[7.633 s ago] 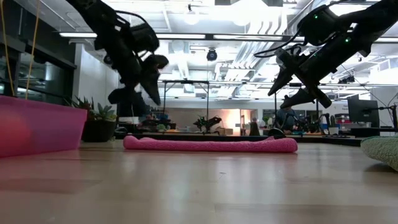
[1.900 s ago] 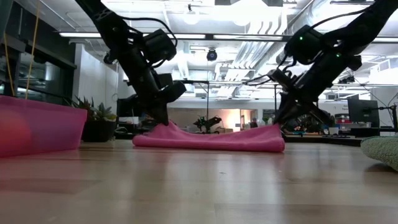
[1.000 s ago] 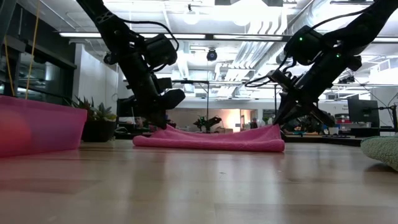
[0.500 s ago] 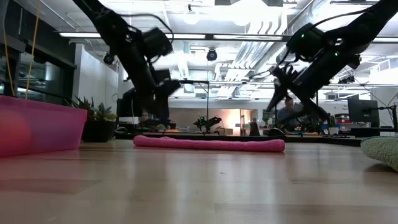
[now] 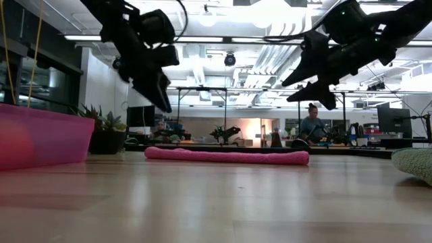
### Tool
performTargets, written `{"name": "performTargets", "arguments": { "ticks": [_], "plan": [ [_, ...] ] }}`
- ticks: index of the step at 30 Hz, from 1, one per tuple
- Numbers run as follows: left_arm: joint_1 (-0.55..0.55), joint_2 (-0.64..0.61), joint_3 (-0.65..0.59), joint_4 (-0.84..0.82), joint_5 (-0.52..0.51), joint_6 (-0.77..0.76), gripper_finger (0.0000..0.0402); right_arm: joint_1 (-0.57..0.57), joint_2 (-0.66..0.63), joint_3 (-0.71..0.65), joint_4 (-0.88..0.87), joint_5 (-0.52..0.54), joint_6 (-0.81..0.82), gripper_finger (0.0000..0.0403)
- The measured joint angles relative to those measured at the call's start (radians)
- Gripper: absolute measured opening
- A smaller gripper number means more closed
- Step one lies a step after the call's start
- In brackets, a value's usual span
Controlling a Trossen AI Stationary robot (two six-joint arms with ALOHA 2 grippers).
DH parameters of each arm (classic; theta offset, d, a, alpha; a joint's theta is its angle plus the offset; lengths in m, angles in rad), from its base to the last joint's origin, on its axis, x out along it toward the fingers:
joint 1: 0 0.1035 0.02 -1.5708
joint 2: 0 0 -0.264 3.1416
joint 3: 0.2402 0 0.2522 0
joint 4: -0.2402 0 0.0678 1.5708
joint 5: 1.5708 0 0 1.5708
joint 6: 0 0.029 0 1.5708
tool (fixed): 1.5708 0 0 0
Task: Fold microfiber towels
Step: Fold the pink microfiber towel
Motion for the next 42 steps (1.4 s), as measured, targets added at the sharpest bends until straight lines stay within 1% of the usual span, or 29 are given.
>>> {"name": "performTargets", "arguments": {
  "ticks": [4,8,11,15,19,27,30,39,42],
  "plan": [
    [-0.092,0.074,-0.001,0.007,-0.067,0.126,0.0185,0.064,0.022,0.0,0.0,0.055,-0.031,0.0201],
    [-0.151,0.168,-0.003,-0.026,-0.13,0.238,0.0177,0.101,0.025,0.0,0.0,0.081,-0.04,0.0201],
    [-0.173,0.228,-0.003,-0.019,-0.185,0.26,0.0171,0.117,0.025,0.0,-0.001,0.109,-0.04,0.0201],
    [-0.176,0.281,-0.001,-0.021,-0.206,0.255,0.0163,0.128,0.025,0.0,-0.007,0.124,-0.036,0.0201],
    [-0.178,0.286,0.002,-0.037,-0.23,0.248,0.0154,0.131,0.025,0.0,-0.02,0.124,-0.029,0.0201],
    [-0.182,0.226,-0.003,-0.088,-0.309,0.251,0.0141,0.131,0.025,0.0,-0.051,0.115,-0.042,0.0201],
    [-0.181,0.228,-0.003,-0.106,-0.297,0.251,0.0138,0.131,0.025,0.0,-0.062,0.115,-0.06,0.0201],
    [-0.194,0.237,-0.003,-0.07,-0.271,0.244,0.0138,0.129,0.025,0.0,-0.061,0.113,-0.055,0.0201],
    [-0.194,0.237,-0.003,-0.069,-0.263,0.264,0.0138,0.129,0.025,0.0,-0.061,0.112,-0.055,0.0201]
  ]
}}
